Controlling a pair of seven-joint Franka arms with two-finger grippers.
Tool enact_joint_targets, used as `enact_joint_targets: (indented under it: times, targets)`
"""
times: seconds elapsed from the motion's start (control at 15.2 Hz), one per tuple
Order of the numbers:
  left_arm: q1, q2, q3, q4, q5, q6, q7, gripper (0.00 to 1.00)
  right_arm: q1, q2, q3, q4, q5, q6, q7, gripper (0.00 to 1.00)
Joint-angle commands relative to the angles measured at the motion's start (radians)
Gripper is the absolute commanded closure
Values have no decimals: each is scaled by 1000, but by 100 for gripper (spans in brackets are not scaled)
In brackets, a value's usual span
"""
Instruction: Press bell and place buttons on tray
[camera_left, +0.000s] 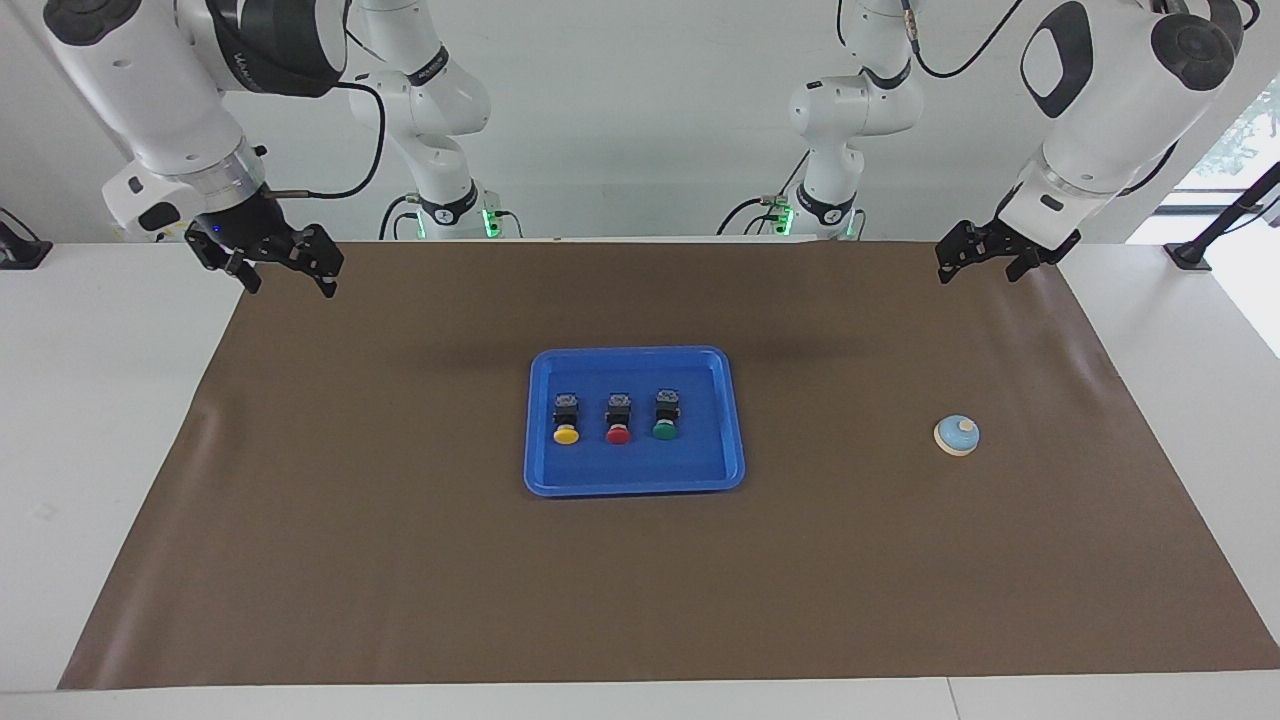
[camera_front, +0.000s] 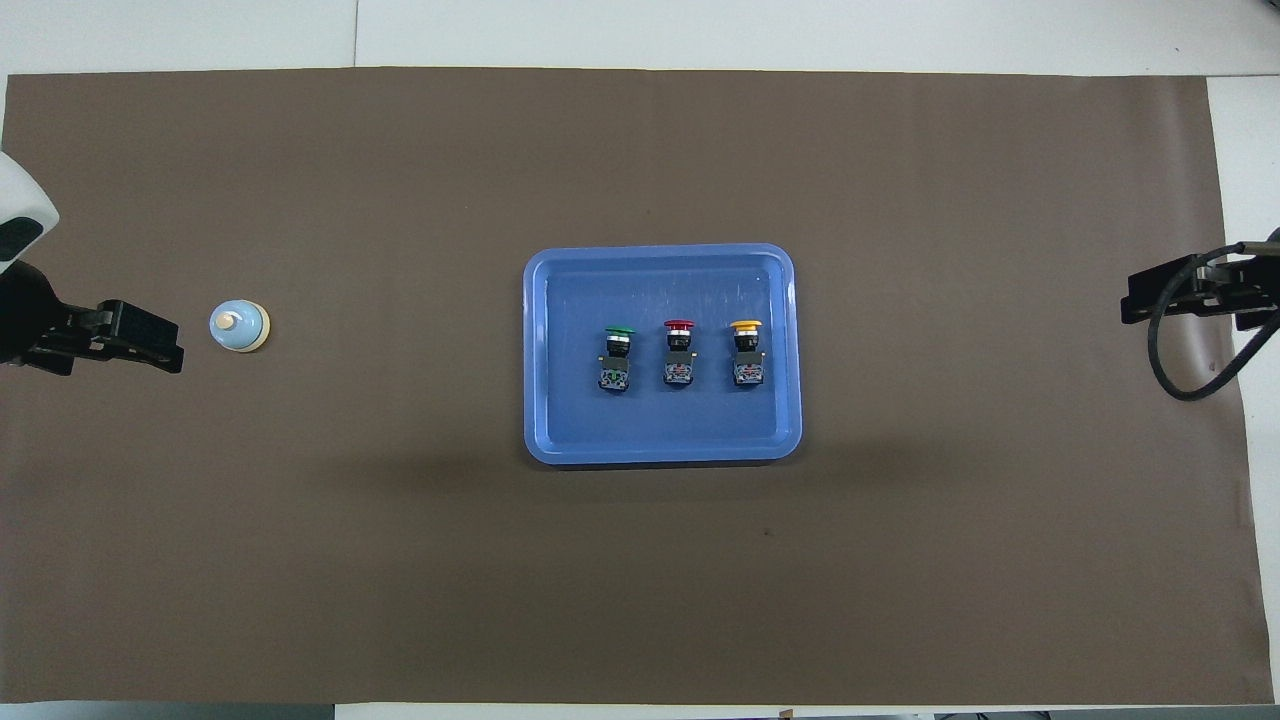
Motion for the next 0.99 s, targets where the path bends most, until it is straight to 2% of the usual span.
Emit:
enact_joint_targets:
  times: [0.0,0.92]
  targets:
    - [-6,0,6,3,7,10,-12,0,-12,6,9,12,6,-18,-14,0]
    - [-2,0,6,2,7,31,-7,0,-12,6,8,12,6,-18,-14,0]
